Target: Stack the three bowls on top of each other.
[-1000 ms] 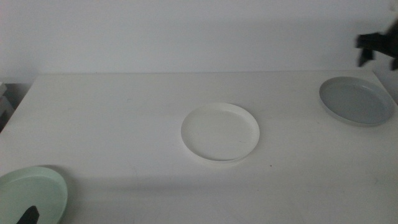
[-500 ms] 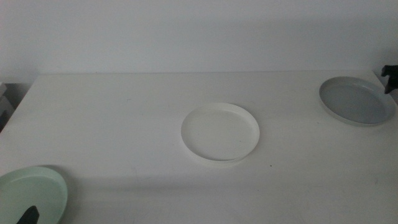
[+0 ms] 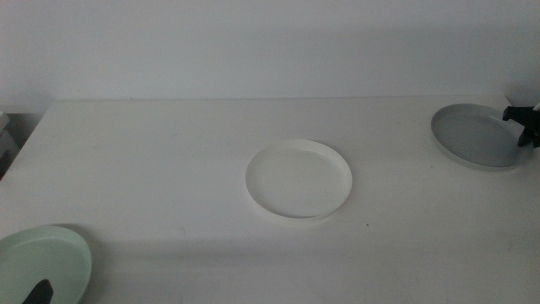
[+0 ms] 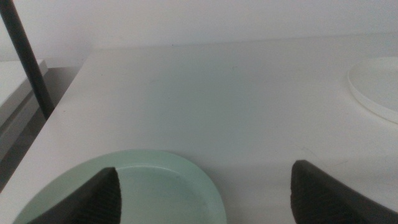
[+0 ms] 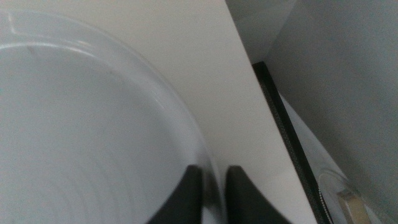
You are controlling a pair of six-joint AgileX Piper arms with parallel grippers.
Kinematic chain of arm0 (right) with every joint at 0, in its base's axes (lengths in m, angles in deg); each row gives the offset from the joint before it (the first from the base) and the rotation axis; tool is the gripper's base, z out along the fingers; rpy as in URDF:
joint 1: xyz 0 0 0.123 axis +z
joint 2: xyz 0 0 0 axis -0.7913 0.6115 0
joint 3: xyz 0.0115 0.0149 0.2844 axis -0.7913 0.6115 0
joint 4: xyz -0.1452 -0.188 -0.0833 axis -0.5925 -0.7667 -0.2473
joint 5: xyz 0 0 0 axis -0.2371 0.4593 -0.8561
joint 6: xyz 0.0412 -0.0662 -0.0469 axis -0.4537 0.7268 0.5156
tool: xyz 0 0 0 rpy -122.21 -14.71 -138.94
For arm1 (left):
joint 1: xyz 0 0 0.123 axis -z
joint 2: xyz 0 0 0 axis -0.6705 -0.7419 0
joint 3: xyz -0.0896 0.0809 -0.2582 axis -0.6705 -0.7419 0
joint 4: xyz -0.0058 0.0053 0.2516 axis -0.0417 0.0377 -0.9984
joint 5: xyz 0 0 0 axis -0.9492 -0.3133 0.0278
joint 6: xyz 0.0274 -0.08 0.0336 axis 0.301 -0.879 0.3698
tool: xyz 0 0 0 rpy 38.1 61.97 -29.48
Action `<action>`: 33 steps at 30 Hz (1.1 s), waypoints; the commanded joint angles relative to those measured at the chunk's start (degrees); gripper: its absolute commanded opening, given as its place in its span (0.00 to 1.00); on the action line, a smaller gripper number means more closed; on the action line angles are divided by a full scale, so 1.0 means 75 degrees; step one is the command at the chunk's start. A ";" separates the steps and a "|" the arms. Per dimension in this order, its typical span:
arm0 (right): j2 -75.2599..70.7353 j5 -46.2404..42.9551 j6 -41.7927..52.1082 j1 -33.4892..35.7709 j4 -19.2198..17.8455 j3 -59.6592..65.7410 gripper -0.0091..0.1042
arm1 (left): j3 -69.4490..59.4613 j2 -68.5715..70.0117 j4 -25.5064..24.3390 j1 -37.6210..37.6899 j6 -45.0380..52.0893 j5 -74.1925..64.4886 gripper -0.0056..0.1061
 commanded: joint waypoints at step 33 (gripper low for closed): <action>-0.3065 -0.2200 -0.0031 0.4614 0.1573 0.3338 0.07 | 0.0033 0.0099 -0.0007 -0.0006 -0.0094 0.0533 0.92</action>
